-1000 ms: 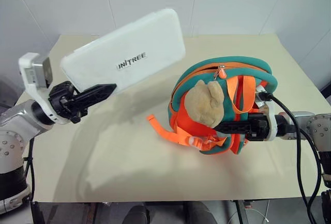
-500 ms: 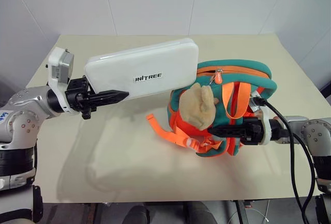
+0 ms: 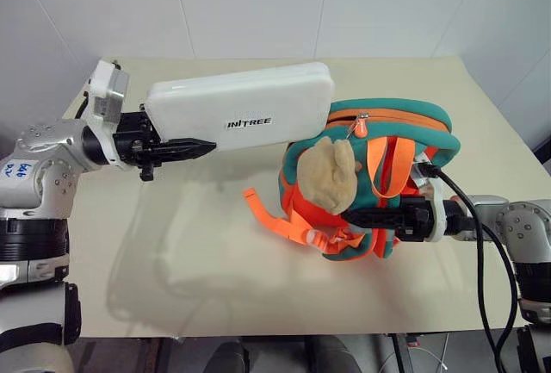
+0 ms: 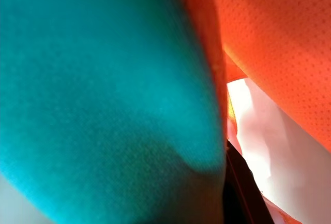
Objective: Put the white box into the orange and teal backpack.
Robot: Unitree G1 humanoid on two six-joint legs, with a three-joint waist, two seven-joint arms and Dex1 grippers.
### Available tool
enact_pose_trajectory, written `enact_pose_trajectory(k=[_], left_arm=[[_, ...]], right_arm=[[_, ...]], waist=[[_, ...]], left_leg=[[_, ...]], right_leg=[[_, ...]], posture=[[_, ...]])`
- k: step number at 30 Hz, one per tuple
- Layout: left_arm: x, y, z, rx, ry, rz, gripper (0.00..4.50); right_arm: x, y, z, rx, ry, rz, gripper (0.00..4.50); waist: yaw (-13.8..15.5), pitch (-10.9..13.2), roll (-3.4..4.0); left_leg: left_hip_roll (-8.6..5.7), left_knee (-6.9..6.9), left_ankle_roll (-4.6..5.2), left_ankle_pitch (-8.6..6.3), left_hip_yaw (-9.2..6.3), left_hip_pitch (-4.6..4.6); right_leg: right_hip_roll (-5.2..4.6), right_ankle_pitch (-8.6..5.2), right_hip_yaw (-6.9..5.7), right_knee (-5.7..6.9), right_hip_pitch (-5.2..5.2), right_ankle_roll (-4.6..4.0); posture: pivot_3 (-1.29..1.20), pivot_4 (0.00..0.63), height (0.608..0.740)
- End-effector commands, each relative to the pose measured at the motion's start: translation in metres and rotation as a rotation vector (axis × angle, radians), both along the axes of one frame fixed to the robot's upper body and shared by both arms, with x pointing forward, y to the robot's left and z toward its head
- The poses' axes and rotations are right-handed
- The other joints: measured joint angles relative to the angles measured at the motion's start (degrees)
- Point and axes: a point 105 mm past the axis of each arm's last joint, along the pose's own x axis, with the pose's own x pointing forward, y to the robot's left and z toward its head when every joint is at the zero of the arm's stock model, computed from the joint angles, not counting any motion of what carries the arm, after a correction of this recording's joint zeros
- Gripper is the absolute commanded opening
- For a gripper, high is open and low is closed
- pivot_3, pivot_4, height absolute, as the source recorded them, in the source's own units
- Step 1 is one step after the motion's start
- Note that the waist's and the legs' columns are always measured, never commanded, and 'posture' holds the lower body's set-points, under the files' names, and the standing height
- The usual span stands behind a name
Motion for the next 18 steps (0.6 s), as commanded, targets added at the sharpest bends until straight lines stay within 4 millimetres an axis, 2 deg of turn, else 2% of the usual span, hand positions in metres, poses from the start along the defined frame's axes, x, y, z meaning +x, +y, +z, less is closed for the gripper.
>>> enact_pose_trajectory(k=[1,5,13,18], left_arm=[[0.014,-0.002,0.008,0.022,-0.113,0.068,1.44],[0.016,-0.01,0.001,0.095,-0.163,0.036,1.44],[0.008,-0.017,-0.017,0.222,-0.119,-0.073,1.44],[0.014,-0.025,-0.021,0.301,-0.11,-0.089,1.44]], right_arm=[[-0.004,0.002,0.004,0.015,-0.023,0.012,0.58],[-0.005,0.002,0.003,0.019,-0.022,0.011,0.58],[-0.006,0.002,0.002,0.022,-0.023,0.005,0.58],[-0.007,0.003,0.002,0.024,-0.023,0.004,0.58]], waist=[[0.04,0.0,-0.01],[0.14,-0.01,-0.01],[0.07,-0.01,-0.01],[0.01,-0.01,-0.02]], left_leg=[[0.0,0.03,0.0,0.0,0.0,0.0],[-0.01,0.1,0.01,0.0,-0.02,-0.01],[-0.01,0.09,0.02,0.0,-0.02,-0.01],[-0.01,0.08,0.03,-0.01,-0.02,-0.01]], right_leg=[[0.0,0.0,0.0,0.0,0.0,0.0],[0.0,0.01,-0.01,0.09,0.02,0.02],[0.0,0.01,-0.01,0.11,0.02,0.03],[0.02,0.01,-0.01,0.11,0.01,0.03]], posture=[[0.0,0.15,0.74],[0.0,0.15,0.74],[0.0,0.15,0.74],[0.0,0.15,0.74]])
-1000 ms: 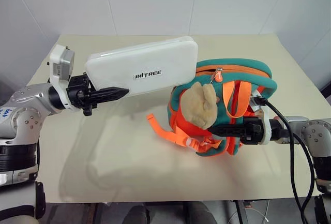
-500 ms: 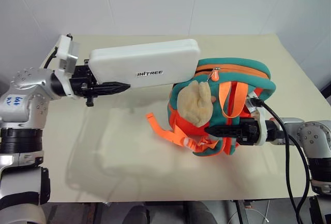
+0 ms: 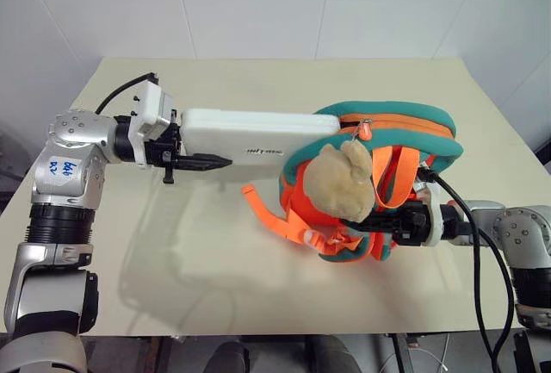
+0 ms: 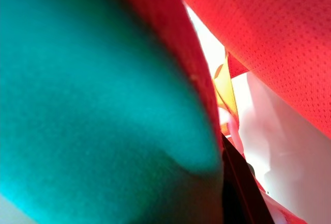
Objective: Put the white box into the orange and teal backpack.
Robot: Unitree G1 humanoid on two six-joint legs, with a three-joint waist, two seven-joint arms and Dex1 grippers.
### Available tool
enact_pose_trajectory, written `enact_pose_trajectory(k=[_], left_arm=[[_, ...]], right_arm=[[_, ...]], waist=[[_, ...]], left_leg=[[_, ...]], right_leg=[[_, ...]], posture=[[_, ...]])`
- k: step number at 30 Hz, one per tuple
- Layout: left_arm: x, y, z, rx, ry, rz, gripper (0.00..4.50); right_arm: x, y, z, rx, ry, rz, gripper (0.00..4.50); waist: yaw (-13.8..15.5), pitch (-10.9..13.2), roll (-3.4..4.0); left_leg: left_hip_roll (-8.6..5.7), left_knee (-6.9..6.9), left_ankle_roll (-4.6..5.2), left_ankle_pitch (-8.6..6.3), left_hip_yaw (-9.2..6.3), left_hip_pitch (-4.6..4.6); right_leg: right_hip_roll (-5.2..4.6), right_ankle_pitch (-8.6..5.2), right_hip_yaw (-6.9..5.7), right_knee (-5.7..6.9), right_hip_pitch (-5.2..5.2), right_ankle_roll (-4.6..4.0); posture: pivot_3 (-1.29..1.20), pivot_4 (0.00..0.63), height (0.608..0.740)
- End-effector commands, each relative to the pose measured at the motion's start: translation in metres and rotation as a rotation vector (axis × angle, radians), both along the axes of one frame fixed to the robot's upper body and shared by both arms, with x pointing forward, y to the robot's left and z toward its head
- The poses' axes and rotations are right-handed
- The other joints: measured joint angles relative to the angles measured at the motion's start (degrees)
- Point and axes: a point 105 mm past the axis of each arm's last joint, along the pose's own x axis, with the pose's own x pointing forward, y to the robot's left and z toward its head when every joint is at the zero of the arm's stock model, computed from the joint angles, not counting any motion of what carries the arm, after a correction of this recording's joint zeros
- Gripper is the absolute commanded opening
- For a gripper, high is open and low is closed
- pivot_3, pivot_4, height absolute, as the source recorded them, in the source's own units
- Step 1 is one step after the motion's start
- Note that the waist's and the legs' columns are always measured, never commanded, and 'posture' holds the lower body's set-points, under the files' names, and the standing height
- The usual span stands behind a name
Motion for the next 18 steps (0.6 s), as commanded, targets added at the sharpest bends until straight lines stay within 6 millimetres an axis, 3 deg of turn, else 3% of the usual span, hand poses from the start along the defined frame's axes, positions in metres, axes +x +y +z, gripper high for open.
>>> enact_pose_trajectory(k=[1,13,18], left_arm=[[0.004,-0.01,0.01,0.06,-0.05,-0.021,1.44],[0.006,-0.093,0.023,0.074,-0.068,-0.191,1.44],[0.011,-0.124,0.018,0.125,-0.036,-0.209,1.44]], right_arm=[[-0.003,0.001,0.007,0.018,-0.031,0.011,0.58],[-0.004,0.007,0.003,0.017,-0.028,0.028,0.58],[-0.004,0.012,0.002,0.022,-0.031,0.042,0.58]], waist=[[0.02,0.0,0.0],[-0.03,0.0,-0.01],[0.11,0.01,-0.01]], left_leg=[[0.0,0.01,0.0,0.0,0.0,0.0],[-0.01,0.1,0.05,-0.01,0.0,-0.07],[-0.02,0.2,0.06,-0.01,-0.01,-0.08]], right_leg=[[0.0,0.0,0.0,0.01,0.0,0.0],[0.01,0.0,0.01,0.02,-0.01,0.02],[0.02,0.01,0.0,0.08,0.0,0.04]], posture=[[0.0,0.15,0.74],[0.0,0.15,0.74],[0.0,0.15,0.74]])
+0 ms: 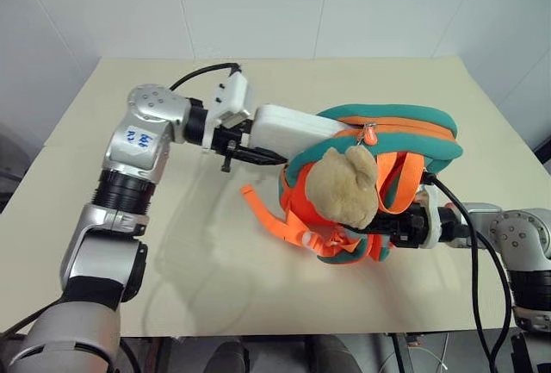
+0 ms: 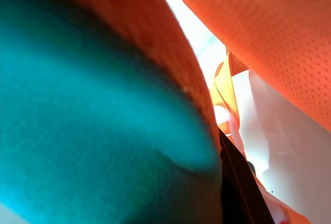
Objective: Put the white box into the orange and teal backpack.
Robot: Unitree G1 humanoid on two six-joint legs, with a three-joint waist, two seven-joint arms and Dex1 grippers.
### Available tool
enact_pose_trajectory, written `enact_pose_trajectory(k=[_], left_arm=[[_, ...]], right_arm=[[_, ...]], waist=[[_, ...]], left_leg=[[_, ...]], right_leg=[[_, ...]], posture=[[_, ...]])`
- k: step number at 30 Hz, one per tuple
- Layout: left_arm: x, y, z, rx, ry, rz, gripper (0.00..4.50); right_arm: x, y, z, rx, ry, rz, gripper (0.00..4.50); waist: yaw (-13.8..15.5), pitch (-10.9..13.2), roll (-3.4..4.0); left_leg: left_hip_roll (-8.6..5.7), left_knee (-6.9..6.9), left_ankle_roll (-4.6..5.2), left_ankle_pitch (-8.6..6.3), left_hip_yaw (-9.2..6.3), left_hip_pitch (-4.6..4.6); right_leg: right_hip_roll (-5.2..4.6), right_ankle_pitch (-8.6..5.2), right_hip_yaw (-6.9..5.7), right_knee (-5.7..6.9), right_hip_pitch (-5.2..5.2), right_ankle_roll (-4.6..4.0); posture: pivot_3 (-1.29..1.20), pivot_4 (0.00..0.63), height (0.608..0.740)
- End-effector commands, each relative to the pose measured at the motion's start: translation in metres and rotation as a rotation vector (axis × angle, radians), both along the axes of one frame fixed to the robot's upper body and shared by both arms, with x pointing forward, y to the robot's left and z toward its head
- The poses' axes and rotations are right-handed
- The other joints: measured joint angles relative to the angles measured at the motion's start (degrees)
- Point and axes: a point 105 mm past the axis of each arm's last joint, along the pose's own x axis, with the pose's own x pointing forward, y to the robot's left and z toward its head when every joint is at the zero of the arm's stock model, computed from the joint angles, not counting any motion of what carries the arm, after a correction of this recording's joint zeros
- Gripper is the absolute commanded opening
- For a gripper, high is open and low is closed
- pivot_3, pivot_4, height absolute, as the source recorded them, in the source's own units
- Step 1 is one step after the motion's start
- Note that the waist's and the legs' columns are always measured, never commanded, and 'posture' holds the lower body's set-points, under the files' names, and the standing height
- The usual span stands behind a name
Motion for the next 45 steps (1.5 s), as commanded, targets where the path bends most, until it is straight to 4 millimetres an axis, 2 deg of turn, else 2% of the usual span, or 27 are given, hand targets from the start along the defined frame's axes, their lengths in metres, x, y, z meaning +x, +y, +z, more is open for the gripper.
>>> enact_pose_trajectory(k=[1,6,11,18,25,27,32,36,45], left_arm=[[-0.01,-0.03,0.003,0.054,-0.028,-0.092,1.44],[-0.008,-0.052,-0.004,0.107,-0.008,-0.094,1.44],[-0.01,-0.057,-0.024,0.21,0.017,-0.1,1.44],[-0.003,-0.076,-0.031,0.172,0.024,-0.073,1.44],[-0.006,-0.091,-0.035,0.133,0.038,-0.086,1.44],[-0.005,-0.091,-0.033,0.107,0.05,-0.075,2.15],[-0.009,-0.079,-0.022,0.08,0.064,-0.087,3.46],[-0.013,-0.057,-0.006,0.013,0.094,-0.086,4.39],[-0.025,0.01,0.022,-0.077,0.114,-0.132,4.48]], right_arm=[[-0.004,0.01,0.005,0.011,-0.037,0.041,0.58],[-0.004,0.012,0.005,0.02,-0.04,0.045,0.58],[-0.006,0.014,0.004,0.028,-0.039,0.044,0.58],[-0.008,0.016,0.001,0.038,-0.036,0.042,0.58],[-0.008,0.021,-0.001,0.049,-0.038,0.044,0.58],[-0.008,0.021,-0.001,0.053,-0.038,0.043,0.58],[-0.009,0.021,-0.002,0.052,-0.036,0.039,0.58],[-0.008,0.021,-0.002,0.051,-0.037,0.037,0.58],[-0.007,0.02,-0.002,0.046,-0.038,0.038,0.58]], waist=[[0.0,0.0,0.0],[0.0,0.01,-0.01],[-0.15,0.01,-0.01],[0.01,0.01,-0.02],[0.01,0.01,-0.02],[0.04,0.01,-0.02],[0.08,0.01,-0.02],[-0.26,0.01,-0.01],[-0.2,0.01,-0.01]], left_leg=[[-0.01,0.03,0.01,0.0,0.0,0.0],[-0.02,0.16,0.01,-0.01,-0.02,0.0],[-0.02,0.18,0.02,-0.01,-0.02,0.01],[-0.02,0.26,0.02,-0.01,-0.05,0.01],[-0.02,0.25,0.05,-0.03,-0.05,0.01],[-0.02,0.25,0.05,-0.03,-0.05,0.01],[-0.03,0.26,0.05,-0.03,-0.05,0.0],[-0.02,0.22,0.05,-0.03,-0.03,-0.01],[0.0,0.2,0.05,-0.03,-0.05,-0.01]], right_leg=[[0.0,0.01,0.0,0.01,0.01,0.02],[0.0,0.03,0.01,0.07,0.05,0.05],[0.01,0.03,0.02,0.11,0.05,0.05],[0.03,0.03,0.02,0.11,0.09,0.05],[0.03,0.03,0.03,0.12,0.08,0.06],[0.03,0.03,0.03,0.12,0.08,0.06],[0.01,0.04,0.03,0.12,0.08,0.07],[0.02,0.04,0.07,0.12,0.03,0.07],[0.02,0.04,0.05,0.11,0.01,0.07]], posture=[[0.0,0.15,0.74],[0.0,0.15,0.74],[0.0,0.15,0.74],[0.0,0.15,0.74],[0.0,0.15,0.74],[0.0,0.15,0.74],[0.0,0.15,0.74],[0.0,0.15,0.74],[0.0,0.15,0.74]])
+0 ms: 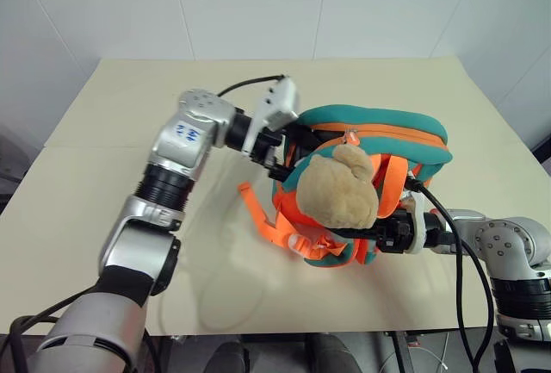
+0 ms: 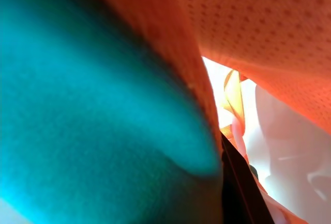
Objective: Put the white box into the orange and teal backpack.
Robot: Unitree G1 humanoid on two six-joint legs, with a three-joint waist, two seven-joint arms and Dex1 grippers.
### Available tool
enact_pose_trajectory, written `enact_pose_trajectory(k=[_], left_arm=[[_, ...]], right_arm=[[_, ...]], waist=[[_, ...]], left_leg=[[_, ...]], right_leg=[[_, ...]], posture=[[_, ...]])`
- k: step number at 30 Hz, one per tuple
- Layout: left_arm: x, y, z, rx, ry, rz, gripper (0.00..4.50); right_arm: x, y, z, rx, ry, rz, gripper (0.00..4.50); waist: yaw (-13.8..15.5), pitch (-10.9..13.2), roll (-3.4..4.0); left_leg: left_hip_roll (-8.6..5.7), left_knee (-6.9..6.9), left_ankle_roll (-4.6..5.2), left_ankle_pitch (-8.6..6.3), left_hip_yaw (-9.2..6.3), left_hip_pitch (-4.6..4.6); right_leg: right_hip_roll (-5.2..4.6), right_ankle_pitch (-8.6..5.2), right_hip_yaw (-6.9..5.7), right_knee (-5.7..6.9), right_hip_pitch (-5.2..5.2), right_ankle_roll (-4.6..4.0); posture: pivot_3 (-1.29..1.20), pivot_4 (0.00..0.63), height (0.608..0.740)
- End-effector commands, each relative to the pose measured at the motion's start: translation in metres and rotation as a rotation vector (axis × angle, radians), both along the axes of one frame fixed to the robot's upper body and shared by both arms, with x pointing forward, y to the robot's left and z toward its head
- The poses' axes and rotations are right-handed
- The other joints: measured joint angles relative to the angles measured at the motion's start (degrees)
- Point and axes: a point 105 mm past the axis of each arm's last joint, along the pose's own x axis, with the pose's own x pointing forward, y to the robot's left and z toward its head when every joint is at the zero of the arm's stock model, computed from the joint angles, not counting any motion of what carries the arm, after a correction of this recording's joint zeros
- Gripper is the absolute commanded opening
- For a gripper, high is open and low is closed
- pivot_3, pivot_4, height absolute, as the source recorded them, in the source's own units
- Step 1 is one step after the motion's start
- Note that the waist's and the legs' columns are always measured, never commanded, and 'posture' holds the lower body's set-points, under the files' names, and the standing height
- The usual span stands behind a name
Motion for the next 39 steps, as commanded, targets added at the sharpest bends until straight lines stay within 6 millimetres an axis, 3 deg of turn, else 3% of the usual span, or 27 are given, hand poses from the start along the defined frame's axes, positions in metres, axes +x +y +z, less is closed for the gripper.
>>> enact_pose_trajectory(k=[1,6,9,19,22,26,32,39], left_arm=[[-0.014,0.022,0.021,-0.04,-0.067,-0.061,4.48],[-0.025,0.048,0.032,-0.028,-0.072,-0.071,4.48],[-0.039,0.052,0.04,-0.036,-0.07,-0.105,4.48],[-0.097,0.023,0.035,-0.103,-0.029,-0.253,4.48],[-0.092,0.012,0.024,-0.082,-0.081,-0.2,4.48],[-0.07,-0.005,0.02,-0.098,-0.176,-0.059,4.48],[-0.072,-0.012,0.012,-0.058,-0.17,-0.082,4.48],[-0.089,-0.017,-0.002,0.007,-0.083,-0.187,4.48]], right_arm=[[-0.001,0.001,0.001,0.001,-0.006,0.013,0.58],[0.0,0.002,0.001,-0.005,-0.006,0.016,0.58],[0.001,0.001,0.001,-0.008,-0.005,0.017,0.58],[0.004,0.002,0.0,-0.017,-0.004,0.022,0.58],[0.003,0.004,0.0,-0.015,-0.001,0.028,0.58],[0.003,0.006,0.001,-0.009,-0.002,0.038,0.58],[0.004,0.007,0.001,-0.005,-0.003,0.039,0.58],[0.004,0.01,0.0,0.002,-0.003,0.037,0.58]], waist=[[-0.02,0.0,0.0],[0.07,0.0,0.0],[0.01,0.0,0.0],[-0.01,0.0,0.0],[0.0,0.0,0.0],[0.08,0.0,0.0],[0.03,0.0,0.0],[0.1,0.0,0.0]], left_leg=[[0.0,0.0,0.0,0.0,0.0,0.0],[0.0,0.01,0.0,0.0,-0.01,0.0],[0.0,0.01,0.0,0.0,-0.01,0.0],[0.02,0.05,0.01,0.0,-0.03,0.01],[0.01,0.08,0.0,0.0,-0.03,0.03],[-0.01,0.1,-0.01,0.01,-0.01,0.14],[-0.01,0.09,-0.02,0.01,-0.02,0.14],[-0.02,0.09,-0.02,0.01,-0.02,0.13]], right_leg=[[0.0,0.0,0.0,-0.01,0.0,0.0],[-0.01,0.0,-0.01,0.01,0.01,0.0],[-0.01,0.0,-0.01,0.01,0.02,0.0],[-0.02,0.0,0.01,0.06,0.03,0.0],[-0.02,0.0,0.02,0.05,0.05,0.0],[-0.02,0.0,0.03,-0.08,0.14,-0.01],[0.0,0.0,0.04,-0.05,0.13,-0.01],[-0.02,0.0,0.03,-0.06,0.15,-0.01]], posture=[[0.0,0.15,0.74],[0.0,0.15,0.74],[0.0,0.15,0.74],[0.0,0.15,0.74],[0.0,0.15,0.74],[0.0,0.15,0.74],[0.0,0.15,0.74],[0.0,0.15,0.74]])
